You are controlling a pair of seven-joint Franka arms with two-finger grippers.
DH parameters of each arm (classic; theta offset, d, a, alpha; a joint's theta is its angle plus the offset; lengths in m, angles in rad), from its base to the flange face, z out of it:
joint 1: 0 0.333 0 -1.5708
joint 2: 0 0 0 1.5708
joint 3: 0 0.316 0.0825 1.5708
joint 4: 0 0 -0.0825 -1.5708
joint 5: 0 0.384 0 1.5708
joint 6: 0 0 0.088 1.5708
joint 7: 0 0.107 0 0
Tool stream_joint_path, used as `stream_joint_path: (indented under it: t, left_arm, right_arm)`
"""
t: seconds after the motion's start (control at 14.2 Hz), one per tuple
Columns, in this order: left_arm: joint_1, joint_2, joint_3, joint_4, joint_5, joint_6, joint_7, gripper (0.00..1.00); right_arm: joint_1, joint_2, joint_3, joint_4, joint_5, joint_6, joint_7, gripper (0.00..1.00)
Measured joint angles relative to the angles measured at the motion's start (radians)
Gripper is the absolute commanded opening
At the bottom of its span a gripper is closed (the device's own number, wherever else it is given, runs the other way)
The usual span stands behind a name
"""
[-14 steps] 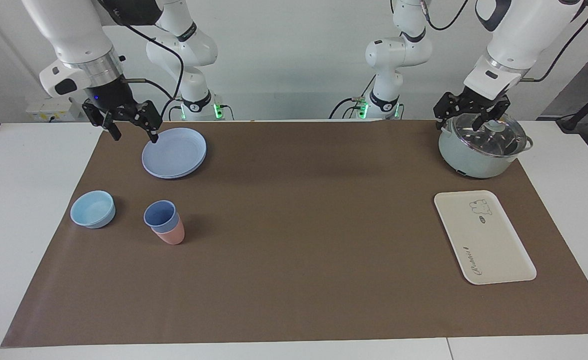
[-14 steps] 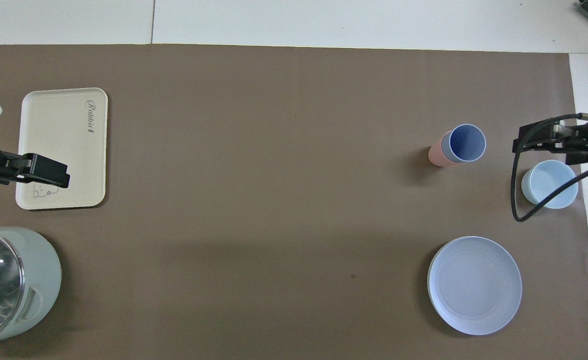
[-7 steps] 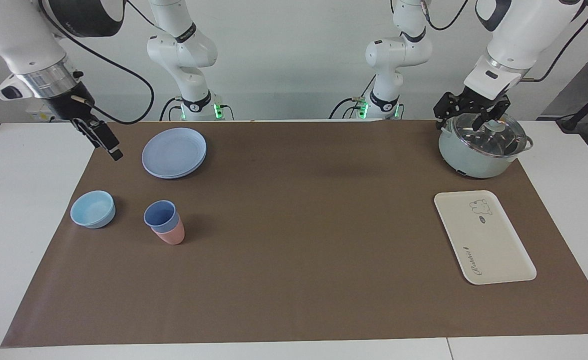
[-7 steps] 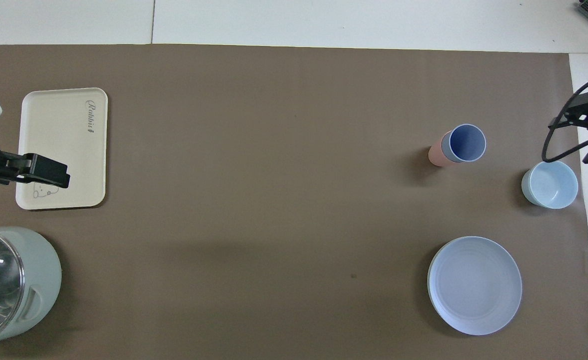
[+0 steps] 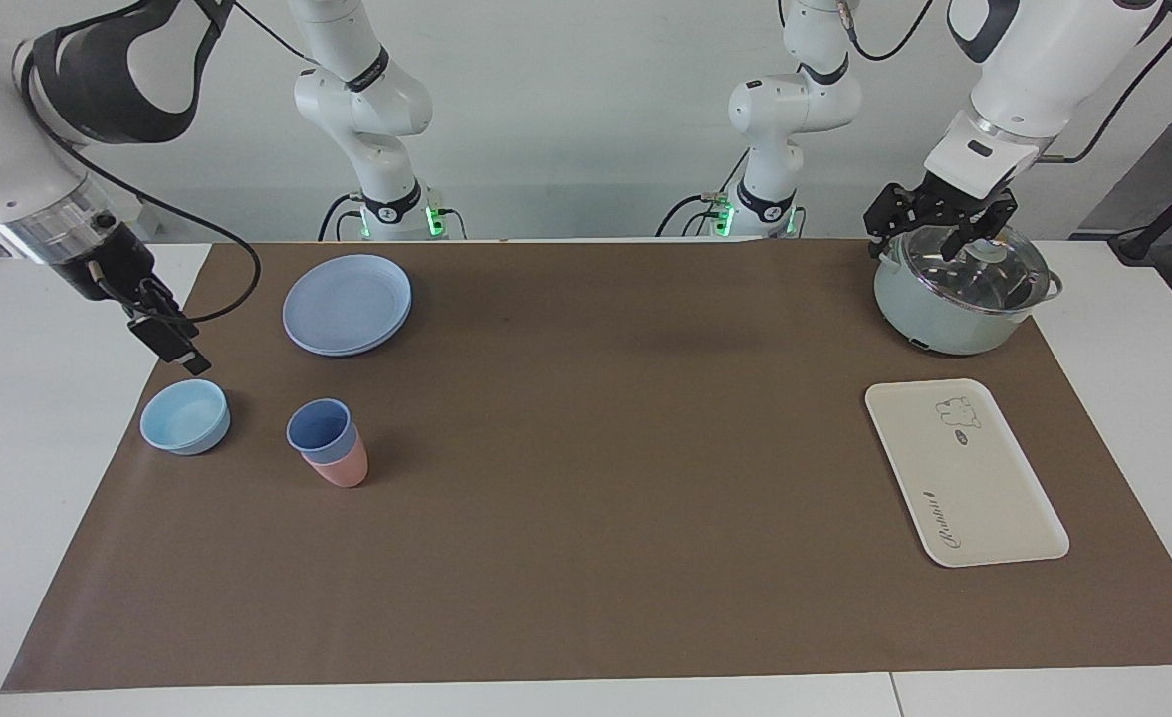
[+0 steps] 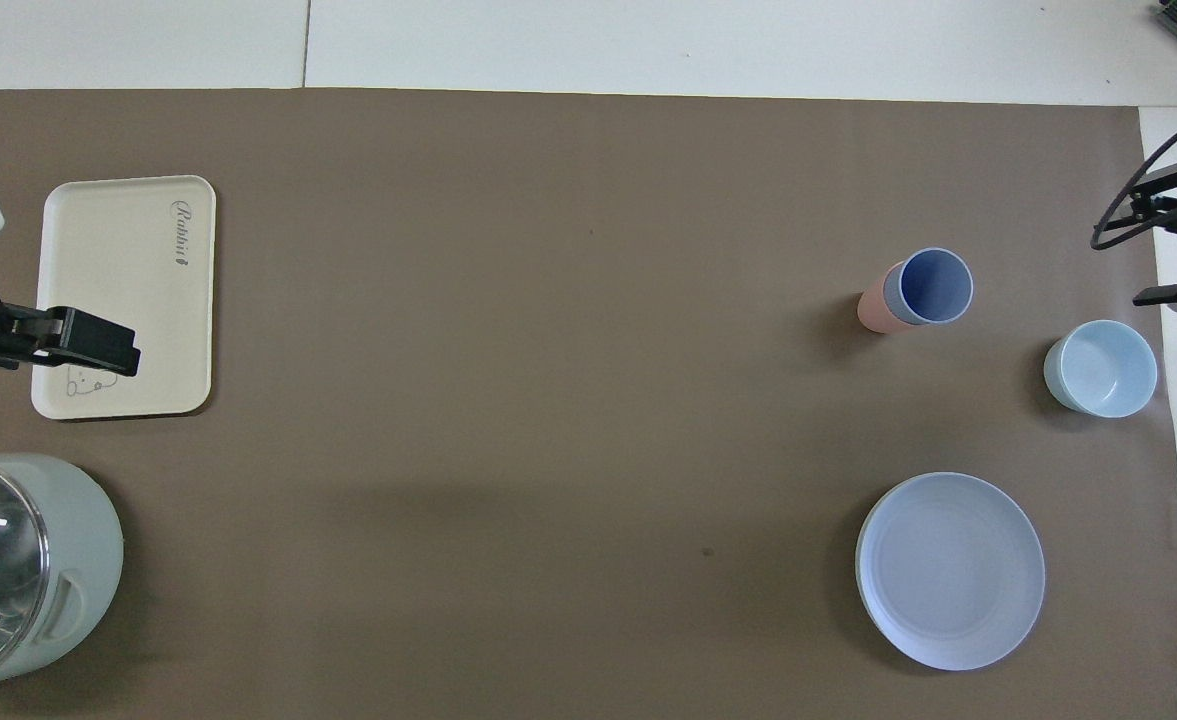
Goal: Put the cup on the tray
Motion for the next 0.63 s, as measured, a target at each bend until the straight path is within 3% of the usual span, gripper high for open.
stream_joint_path:
  t: [0.28,0.63]
  left_arm:
    - [0.0,0.0,0.0,0.0,0.0,0.0,0.0,1.0]
    - [0.0,0.0,0.0,0.0,0.0,0.0,0.0,1.0]
  right_arm:
    - [-0.017,0.135,0.0,0.031,0.054,0.014,0.09,0.88]
    - [-0.069,0.241,0.0,0.039,0.177,0.018,0.124,0.99]
